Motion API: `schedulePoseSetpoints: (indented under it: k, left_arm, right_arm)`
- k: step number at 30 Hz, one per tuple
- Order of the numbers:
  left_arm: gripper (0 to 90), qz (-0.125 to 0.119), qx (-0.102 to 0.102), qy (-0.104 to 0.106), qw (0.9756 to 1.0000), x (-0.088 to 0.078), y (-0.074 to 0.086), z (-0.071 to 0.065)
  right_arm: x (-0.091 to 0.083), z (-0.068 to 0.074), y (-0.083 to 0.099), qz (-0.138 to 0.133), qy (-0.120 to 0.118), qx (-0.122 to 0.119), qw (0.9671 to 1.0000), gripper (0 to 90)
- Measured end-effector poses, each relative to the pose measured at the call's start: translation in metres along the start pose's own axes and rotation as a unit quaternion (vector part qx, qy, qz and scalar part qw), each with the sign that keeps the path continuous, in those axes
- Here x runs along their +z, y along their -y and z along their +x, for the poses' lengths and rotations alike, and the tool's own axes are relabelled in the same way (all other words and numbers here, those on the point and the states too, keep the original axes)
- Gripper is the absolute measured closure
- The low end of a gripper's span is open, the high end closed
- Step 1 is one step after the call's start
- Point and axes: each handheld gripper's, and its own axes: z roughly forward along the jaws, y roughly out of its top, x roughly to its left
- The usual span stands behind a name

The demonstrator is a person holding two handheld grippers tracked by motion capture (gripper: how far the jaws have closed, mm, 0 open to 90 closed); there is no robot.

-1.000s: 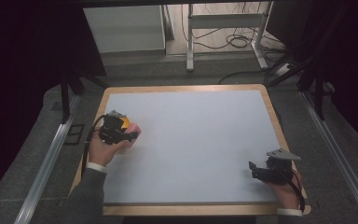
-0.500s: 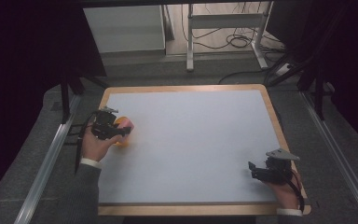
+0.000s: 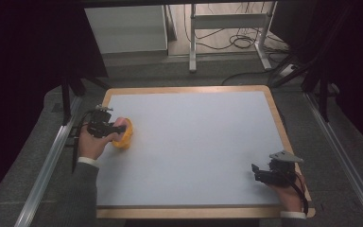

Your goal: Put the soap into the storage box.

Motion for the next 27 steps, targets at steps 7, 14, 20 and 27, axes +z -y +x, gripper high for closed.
schedulePoseSetpoints:
  k: [7,14,20,27]
  left_arm:
    - [60.2,0.007,-0.006,-0.008,0.9999,0.009,-0.002,0.005]
    - [60.2,0.017,-0.012,-0.016,0.9996,0.021,-0.002,0.01]
    - [60.2,0.03,-0.018,-0.014,0.9993,0.035,0.001,0.013]
    - [60.1,0.036,-0.024,-0.016,0.999,0.045,0.006,0.017]
  right_arm:
    - [-0.001,-0.001,0.0,-0.003,0.001,0.0,1.0,9.8]
    - [-0.001,-0.001,0.0,-0.002,0.001,0.001,1.0,9.8]
    - [0.0,-0.001,0.0,-0.002,0.001,0.0,1.0,9.7]
    - [0.002,0.001,0.001,0.001,0.0,-0.002,1.0,9.8]
